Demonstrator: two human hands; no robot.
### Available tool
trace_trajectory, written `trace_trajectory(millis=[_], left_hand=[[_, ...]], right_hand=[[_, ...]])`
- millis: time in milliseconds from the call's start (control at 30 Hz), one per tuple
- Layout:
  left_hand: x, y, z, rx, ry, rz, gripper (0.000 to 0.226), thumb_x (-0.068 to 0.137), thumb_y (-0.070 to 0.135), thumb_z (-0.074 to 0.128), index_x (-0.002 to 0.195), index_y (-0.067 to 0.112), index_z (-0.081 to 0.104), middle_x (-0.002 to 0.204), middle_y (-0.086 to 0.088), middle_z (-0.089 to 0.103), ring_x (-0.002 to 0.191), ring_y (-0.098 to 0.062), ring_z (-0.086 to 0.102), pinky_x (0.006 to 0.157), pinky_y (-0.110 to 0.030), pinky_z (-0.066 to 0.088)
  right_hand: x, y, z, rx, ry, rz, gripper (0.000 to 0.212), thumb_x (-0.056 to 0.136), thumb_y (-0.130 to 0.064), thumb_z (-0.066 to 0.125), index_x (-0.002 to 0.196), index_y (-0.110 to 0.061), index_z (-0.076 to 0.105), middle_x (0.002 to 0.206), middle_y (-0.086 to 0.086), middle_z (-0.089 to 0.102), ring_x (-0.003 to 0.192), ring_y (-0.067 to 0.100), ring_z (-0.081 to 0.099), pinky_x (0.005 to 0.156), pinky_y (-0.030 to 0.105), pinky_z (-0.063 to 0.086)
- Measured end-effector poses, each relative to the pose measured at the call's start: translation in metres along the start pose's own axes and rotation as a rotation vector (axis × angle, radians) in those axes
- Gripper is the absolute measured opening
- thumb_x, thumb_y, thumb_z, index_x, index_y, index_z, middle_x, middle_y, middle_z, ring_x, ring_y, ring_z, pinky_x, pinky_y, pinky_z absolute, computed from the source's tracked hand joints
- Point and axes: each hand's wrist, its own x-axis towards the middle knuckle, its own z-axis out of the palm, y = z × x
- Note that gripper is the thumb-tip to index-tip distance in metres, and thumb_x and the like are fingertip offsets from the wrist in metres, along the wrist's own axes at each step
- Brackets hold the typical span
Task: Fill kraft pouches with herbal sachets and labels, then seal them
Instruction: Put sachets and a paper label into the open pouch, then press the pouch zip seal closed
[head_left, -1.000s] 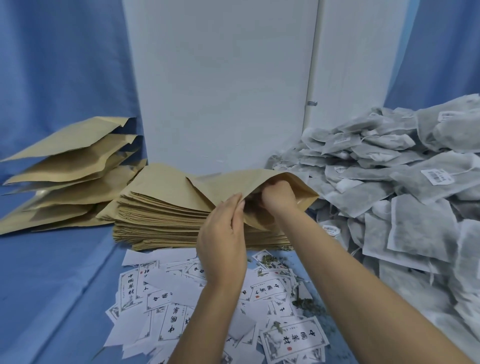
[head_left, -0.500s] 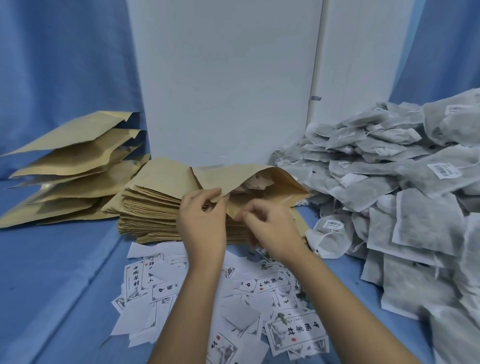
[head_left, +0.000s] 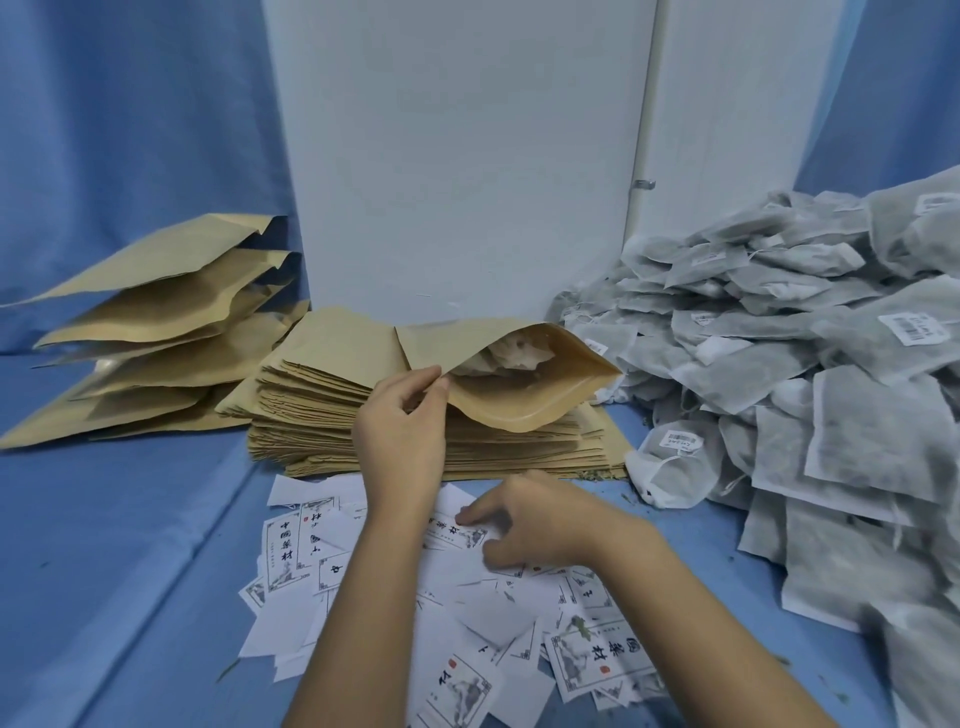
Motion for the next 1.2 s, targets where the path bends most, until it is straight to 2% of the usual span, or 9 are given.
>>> trace_trajectory(millis=[200,367,467,567,733,833,933,1033,1200], left_hand=[[0.001,-0.002,-0.001,0.003,0.014,-0.018,0.015,0.088,0.018,0.064,0.099,0.022,0.073,0.092,0.024,0.061,0.087,0.012,0.056,0.075,-0.007,0.04],[0.0,-0.001,-0.001,0.014,0.016,-0.011,0.016,0.088,0.016,0.063,0.1,0.019,0.073,0.094,0.022,0.062,0.094,0.001,0.06,0.084,-0.018,0.047],[-0.001,0.0,0.0,0.003,0.016,-0.023,0.015,0.088,0.016,0.063,0.098,0.019,0.073,0.097,0.019,0.063,0.097,-0.006,0.062,0.092,-0.029,0.05],[-0.001,0.001,0.0,-0.01,0.014,-0.036,0.016,0.088,0.015,0.062,0.099,0.019,0.073,0.099,0.015,0.065,0.098,-0.01,0.064,0.094,-0.035,0.05],[-0.002,-0.001,-0.001,-0.021,0.012,-0.036,0.017,0.089,0.014,0.062,0.1,0.018,0.073,0.101,0.01,0.066,0.098,-0.013,0.065,0.094,-0.038,0.051],[-0.001,-0.002,-0.001,-0.031,0.015,-0.045,0.017,0.089,0.013,0.062,0.1,0.017,0.073,0.103,0.008,0.067,0.098,-0.014,0.065,0.094,-0.038,0.051],[0.0,-0.003,-0.002,-0.037,0.016,-0.055,0.016,0.089,0.014,0.062,0.1,0.019,0.072,0.104,0.006,0.067,0.099,-0.014,0.065,0.094,-0.038,0.051],[0.0,-0.004,-0.003,-0.051,0.015,-0.063,0.016,0.089,0.014,0.062,0.099,0.02,0.072,0.105,0.006,0.067,0.099,-0.014,0.064,0.095,-0.038,0.05],[0.001,-0.002,-0.003,-0.056,0.014,-0.07,0.016,0.089,0.013,0.062,0.096,0.023,0.071,0.104,0.004,0.068,0.1,-0.014,0.064,0.096,-0.038,0.05]], right_hand=[[-0.002,0.0,0.0,-0.083,0.075,-0.026,0.032,0.082,-0.026,0.061,0.112,-0.03,0.071,0.11,-0.012,0.071,0.097,0.01,0.062,0.08,0.03,0.054],[-0.003,0.0,0.002,-0.016,0.018,-0.043,0.043,0.076,-0.026,0.064,0.119,-0.032,0.067,0.141,-0.029,0.042,0.1,-0.006,0.053,0.082,0.021,0.044],[0.0,-0.002,0.005,0.067,-0.009,-0.061,0.041,0.081,-0.026,0.065,0.122,-0.033,0.064,0.136,-0.027,0.049,0.091,-0.013,0.051,0.081,0.019,0.042],[0.003,-0.006,0.008,0.012,0.053,-0.075,0.033,0.085,-0.029,0.067,0.118,-0.028,0.068,0.122,-0.014,0.065,0.107,0.004,0.058,0.085,0.022,0.046],[0.001,-0.012,0.015,-0.239,0.203,-0.168,0.028,0.088,-0.031,0.055,0.111,-0.029,0.072,0.095,-0.001,0.074,0.085,0.019,0.062,0.072,0.032,0.05],[0.001,-0.019,0.022,-0.435,0.313,-0.227,0.021,0.083,-0.025,0.052,0.078,-0.019,0.071,0.064,0.009,0.063,0.061,0.03,0.052,0.052,0.032,0.038],[0.0,-0.023,0.024,-0.43,0.468,-0.275,0.025,0.067,-0.017,0.067,0.052,-0.018,0.047,0.044,0.0,0.041,0.042,0.023,0.038,0.044,0.022,0.028],[0.006,-0.021,0.026,-0.375,0.443,-0.268,0.008,0.08,-0.017,0.06,0.075,-0.017,0.065,0.069,-0.001,0.065,0.066,0.021,0.057,0.061,0.028,0.042],[0.002,-0.016,0.007,-0.192,0.287,-0.141,0.022,0.092,-0.021,0.054,0.102,-0.026,0.073,0.088,-0.005,0.073,0.082,0.015,0.063,0.073,0.03,0.05]])
